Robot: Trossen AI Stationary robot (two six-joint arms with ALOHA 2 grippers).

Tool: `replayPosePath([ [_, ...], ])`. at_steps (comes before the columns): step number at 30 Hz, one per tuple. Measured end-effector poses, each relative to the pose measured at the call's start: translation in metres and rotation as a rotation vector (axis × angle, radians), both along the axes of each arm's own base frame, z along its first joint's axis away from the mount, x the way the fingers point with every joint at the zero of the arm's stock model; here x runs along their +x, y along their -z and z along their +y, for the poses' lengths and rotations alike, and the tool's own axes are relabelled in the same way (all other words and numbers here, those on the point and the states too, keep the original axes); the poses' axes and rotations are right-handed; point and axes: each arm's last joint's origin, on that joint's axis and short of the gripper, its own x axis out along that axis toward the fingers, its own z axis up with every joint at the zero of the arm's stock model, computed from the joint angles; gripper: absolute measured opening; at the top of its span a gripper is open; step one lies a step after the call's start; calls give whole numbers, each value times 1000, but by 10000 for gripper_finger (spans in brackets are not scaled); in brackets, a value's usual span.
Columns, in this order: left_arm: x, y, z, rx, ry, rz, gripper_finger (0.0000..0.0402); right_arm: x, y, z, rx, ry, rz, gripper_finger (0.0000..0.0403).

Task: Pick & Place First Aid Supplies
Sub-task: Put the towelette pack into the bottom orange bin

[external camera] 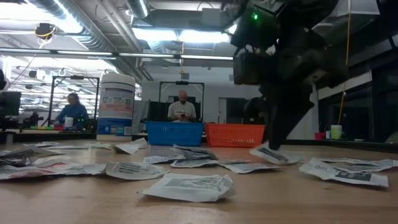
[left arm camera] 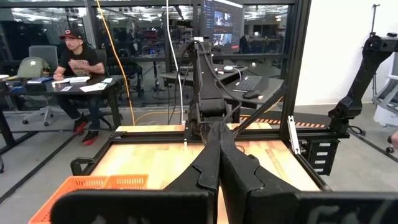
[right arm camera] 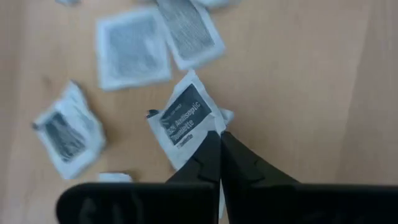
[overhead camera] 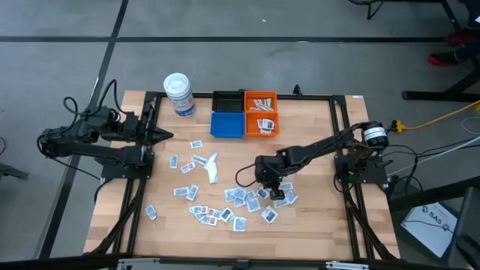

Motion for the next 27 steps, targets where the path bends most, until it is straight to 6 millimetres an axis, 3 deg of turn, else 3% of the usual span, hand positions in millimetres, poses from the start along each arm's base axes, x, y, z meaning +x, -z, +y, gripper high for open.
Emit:
replayPosePath([
  [10, 0, 0, 0, 1, 0, 0, 4, -1, 3, -6, -4, 18, 28, 16],
  [22, 0, 0, 0, 1, 0, 0, 4, 0, 3, -9, -86, 26, 15, 127],
  [27, 0, 0, 0, 0, 0, 0, 4, -1, 2, -7, -37, 5, 17, 147],
])
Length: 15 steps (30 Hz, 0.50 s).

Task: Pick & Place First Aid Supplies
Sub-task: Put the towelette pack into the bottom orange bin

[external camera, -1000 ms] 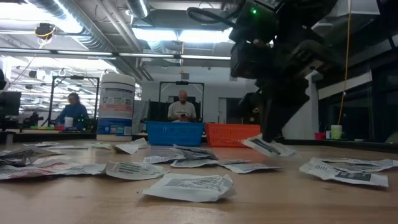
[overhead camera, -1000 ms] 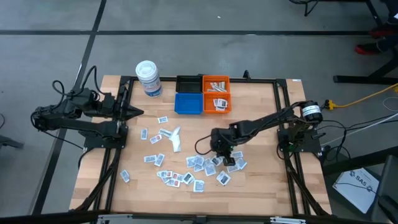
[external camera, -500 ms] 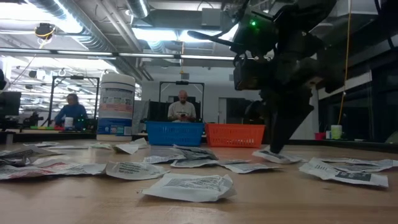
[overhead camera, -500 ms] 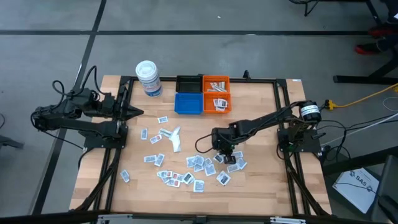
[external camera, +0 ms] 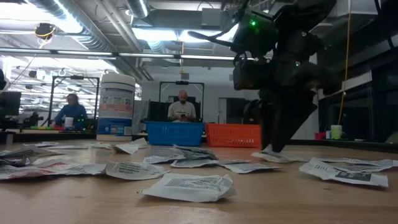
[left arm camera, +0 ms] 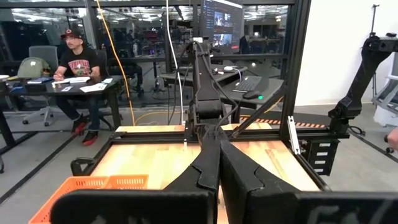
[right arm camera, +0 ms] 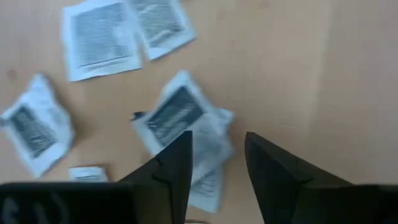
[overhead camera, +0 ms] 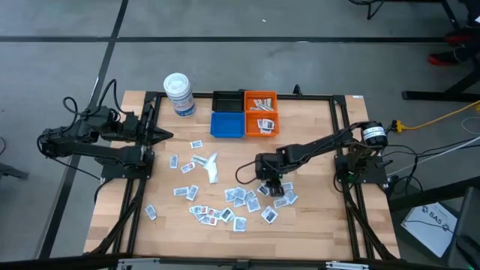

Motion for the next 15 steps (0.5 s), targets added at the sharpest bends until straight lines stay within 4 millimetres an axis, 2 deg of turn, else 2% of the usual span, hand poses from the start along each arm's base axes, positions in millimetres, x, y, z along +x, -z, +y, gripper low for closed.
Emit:
replayPosePath([
  [7, 0, 0, 0, 1, 0, 0, 4, 0, 0, 0, 0, 3, 2, 143],
  [15, 0, 0, 0, 1, 0, 0, 4, -1, 0, 0, -8, 4, 11, 65],
])
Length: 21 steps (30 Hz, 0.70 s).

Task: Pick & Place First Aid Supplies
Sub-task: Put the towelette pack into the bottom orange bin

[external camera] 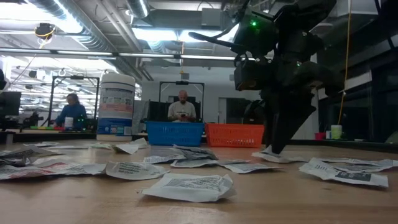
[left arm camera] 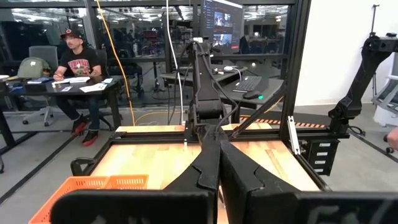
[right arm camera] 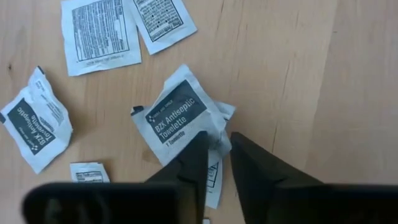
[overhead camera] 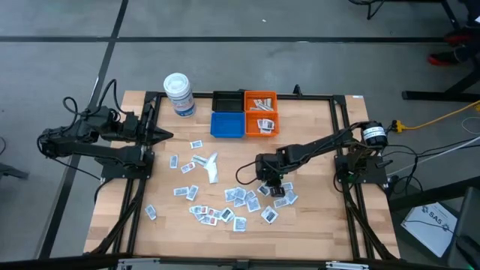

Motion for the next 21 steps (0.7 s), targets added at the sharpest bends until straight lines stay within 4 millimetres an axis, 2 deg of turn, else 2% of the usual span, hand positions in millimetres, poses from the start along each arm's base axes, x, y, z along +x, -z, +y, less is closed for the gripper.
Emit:
replayPosePath([
  [7, 0, 0, 0, 0, 0, 0, 4, 0, 0, 0, -1, -4, -1, 9],
  [15, 0, 0, 0, 0, 0, 0, 4, 0, -1, 0, 0, -2, -6, 4],
  [21, 0, 0, 0, 0, 0, 0, 4, -3, -16, -2, 8, 11, -44, 3],
])
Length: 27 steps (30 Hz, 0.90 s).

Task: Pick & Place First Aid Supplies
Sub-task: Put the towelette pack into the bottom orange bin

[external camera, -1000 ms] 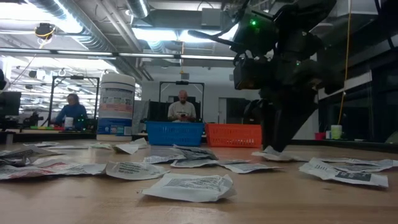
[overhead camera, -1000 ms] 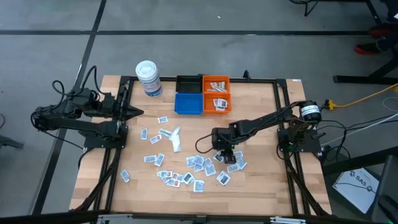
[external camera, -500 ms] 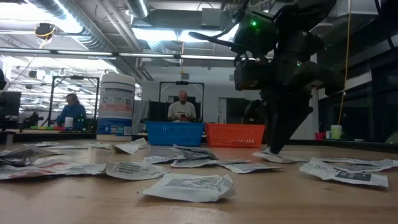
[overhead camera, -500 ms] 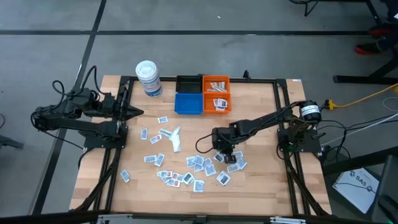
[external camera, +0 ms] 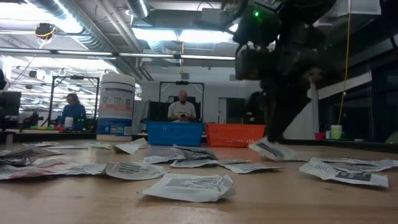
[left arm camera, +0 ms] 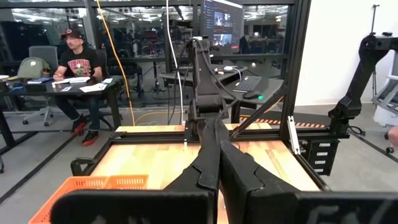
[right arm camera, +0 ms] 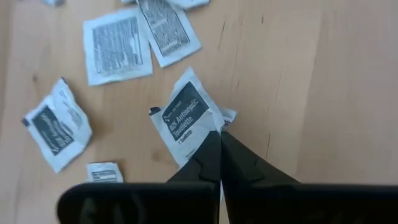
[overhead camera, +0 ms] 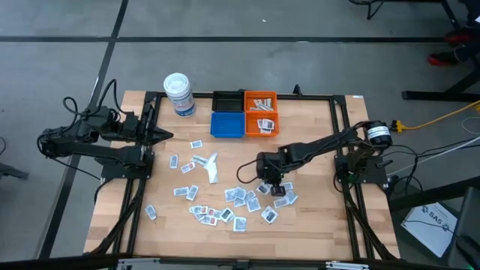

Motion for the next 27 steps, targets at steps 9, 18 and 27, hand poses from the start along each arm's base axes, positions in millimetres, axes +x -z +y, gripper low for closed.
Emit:
replayPosePath([
  [9, 0, 0, 0, 0, -1, 0, 4, -7, -30, -13, 49, 120, -79, 2],
  [18, 0, 0, 0, 0, 0, 0, 4, -12, -50, -35, 86, 283, -140, 2],
  [27, 0, 0, 0, 0, 0, 0, 4, -8, -62, -64, 131, 466, -171, 1],
])
